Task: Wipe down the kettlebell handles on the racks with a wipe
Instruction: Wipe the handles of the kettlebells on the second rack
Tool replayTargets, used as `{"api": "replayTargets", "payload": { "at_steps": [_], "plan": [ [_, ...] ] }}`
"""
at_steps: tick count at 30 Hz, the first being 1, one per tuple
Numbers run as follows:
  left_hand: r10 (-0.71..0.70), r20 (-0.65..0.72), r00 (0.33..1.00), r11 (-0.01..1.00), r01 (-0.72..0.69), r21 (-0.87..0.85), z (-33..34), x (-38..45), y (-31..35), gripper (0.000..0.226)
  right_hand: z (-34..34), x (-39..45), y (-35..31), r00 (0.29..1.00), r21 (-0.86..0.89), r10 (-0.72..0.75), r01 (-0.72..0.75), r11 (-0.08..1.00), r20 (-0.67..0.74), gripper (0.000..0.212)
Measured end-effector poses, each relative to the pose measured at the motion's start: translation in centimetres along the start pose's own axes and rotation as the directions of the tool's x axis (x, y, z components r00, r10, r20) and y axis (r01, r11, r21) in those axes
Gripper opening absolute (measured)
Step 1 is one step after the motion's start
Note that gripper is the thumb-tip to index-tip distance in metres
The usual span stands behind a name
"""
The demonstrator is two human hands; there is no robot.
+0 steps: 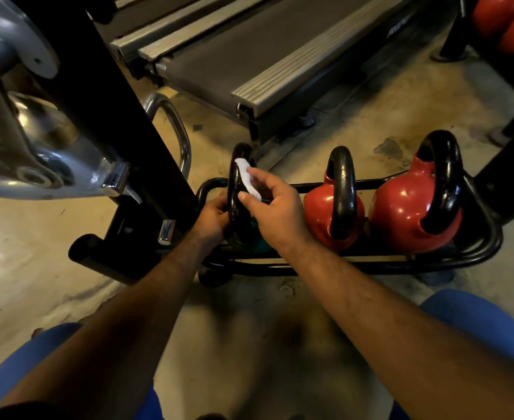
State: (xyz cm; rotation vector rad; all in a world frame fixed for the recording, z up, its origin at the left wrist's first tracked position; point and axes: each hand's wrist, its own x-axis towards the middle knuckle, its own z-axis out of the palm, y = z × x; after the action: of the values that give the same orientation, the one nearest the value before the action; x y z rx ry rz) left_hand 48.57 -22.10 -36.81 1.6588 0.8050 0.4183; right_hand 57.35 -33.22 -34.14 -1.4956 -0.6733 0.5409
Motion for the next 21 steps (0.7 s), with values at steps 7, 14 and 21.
{"api": "replayTargets", "payload": {
  "at_steps": [7,14,21],
  "plan": [
    [0.067,0.004,0.998,0.998,-0.067,0.021,0.2,-0.1,0.2,0.03,-2.0,1.0,-0.4,0.978,0.212,0.2,-0.183,0.96,-0.064,0.021],
    [0.07,0.048,0.996,0.997,-0.069,-0.018,-0.2,0.1,-0.2,0.028,-1.6,1.7,-1.5,0.862,0.52,0.506,-0.425,0.741,-0.016,0.027],
    [0.099,0.049,0.994,0.994,-0.101,0.035,-0.3,0.4,-0.7,0.028,-1.5,2.7,-1.3,0.821,0.594,0.571,-0.459,0.661,0.001,0.01]
  ]
}}
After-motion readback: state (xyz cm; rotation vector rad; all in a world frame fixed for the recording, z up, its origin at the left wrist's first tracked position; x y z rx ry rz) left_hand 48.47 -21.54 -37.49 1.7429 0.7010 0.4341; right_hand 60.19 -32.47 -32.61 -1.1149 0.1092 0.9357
